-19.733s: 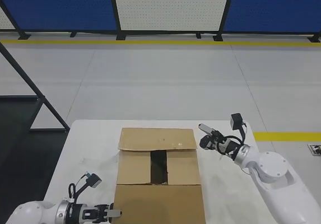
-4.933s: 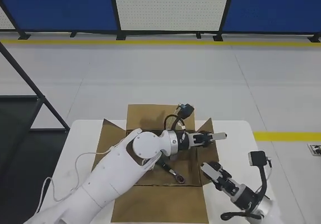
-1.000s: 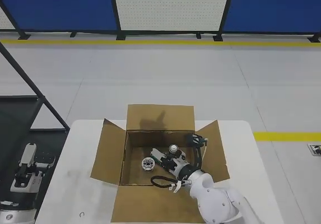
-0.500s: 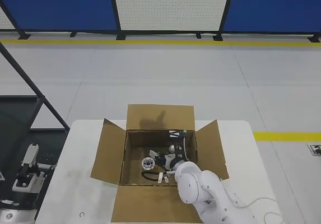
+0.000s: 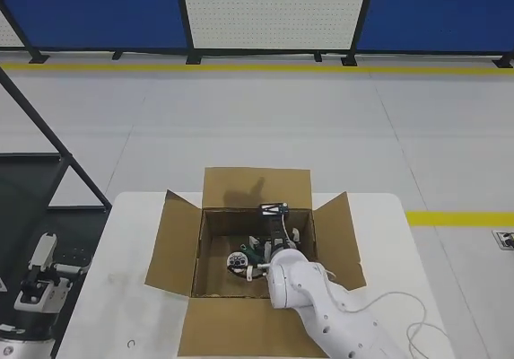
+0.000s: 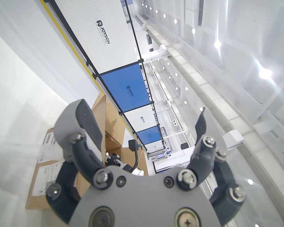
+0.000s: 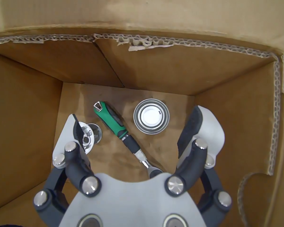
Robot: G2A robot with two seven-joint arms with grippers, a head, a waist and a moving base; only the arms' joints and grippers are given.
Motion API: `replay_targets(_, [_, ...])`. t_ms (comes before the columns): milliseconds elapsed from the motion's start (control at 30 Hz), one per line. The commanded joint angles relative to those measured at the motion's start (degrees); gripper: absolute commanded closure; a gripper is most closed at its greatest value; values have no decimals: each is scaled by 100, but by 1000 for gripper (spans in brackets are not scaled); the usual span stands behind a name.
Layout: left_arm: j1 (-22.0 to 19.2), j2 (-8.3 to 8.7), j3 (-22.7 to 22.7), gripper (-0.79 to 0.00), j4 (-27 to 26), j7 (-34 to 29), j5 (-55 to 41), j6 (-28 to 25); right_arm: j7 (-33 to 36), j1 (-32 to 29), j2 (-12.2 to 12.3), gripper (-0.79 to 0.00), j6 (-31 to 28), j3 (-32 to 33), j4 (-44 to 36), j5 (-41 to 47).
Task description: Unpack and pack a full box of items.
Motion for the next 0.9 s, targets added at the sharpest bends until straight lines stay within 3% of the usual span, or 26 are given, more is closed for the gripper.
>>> replay_targets(0, [-14, -2, 9, -785, 8, -5, -1, 12, 17, 41, -45, -785, 27, -13, 139, -28])
replay_targets(33, [-22, -2, 15, -785, 13, -11, -6, 20, 29, 53, -66, -785, 28, -14, 183, -23])
replay_targets(67, [-26, -3, 23, -785, 12, -11, -2, 23, 21, 62, -85, -557, 27, -7, 221, -19])
replay_targets(100, [-25, -4, 31, -785, 11, -13, 4, 33, 13, 66, -102, -499, 35, 2, 276, -24])
replay_targets(167, [-24, -6, 32, -785, 7, -10, 25, 38, 8, 87, -136, -502, 62, 8, 393, -66])
replay_targets(233, [-27, -7, 24, -785, 14, -21, 29, 35, 21, 110, -172, -379, 69, 7, 501, -95])
replay_targets(400, [-2, -15, -13, -785, 18, 9, -16, 32, 60, 152, -258, -271, 98, 5, 680, -185])
replay_targets(467, [0, -18, -26, -785, 27, 24, -20, 36, 56, 144, -285, -154, 100, 18, 704, -216])
replay_targets(500, [-3, -19, -29, -785, 35, 27, -24, 36, 40, 133, -295, -43, 105, 33, 694, -235])
replay_targets(533, [-8, -20, -32, -785, 47, 35, -18, 37, 19, 113, -301, 0, 120, 56, 666, -256])
replay_targets(700, [-69, -23, 22, -785, 104, 27, 17, 71, -18, -162, -250, 0, 140, 314, 95, -409])
replay_targets(867, [-185, -21, 148, -785, 172, -24, 90, 136, 103, -867, -44, 0, 2, 776, -1339, -900])
